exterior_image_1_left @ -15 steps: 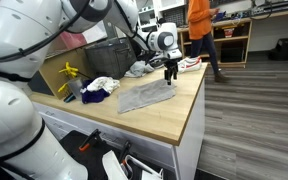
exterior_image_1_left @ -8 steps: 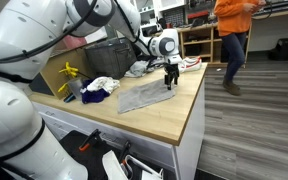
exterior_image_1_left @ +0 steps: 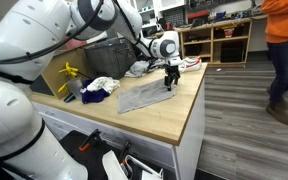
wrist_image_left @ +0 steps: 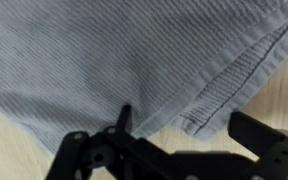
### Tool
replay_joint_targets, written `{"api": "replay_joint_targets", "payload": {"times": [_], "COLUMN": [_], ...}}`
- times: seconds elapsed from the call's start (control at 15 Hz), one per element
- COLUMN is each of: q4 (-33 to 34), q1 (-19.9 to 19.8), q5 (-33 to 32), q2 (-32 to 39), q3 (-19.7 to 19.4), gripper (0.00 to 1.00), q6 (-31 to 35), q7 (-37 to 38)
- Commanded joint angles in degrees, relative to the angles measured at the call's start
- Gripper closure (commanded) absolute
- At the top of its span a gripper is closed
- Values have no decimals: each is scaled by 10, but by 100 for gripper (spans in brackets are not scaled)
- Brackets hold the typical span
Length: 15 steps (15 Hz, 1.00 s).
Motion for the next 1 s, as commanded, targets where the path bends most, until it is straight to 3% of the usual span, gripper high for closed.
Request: {"api": "replay_joint_targets", "payload": {"times": [0.0,0.67,0.93], "q4": [13,-20,-49], "q1": [-10,24,55], "q5": [20,0,-32], "q2": [8,-22,-53], "q3": [15,21,14], "gripper": [21,100,100], "q6": [-23,-12,3], "q7": [10,0,-4]}}
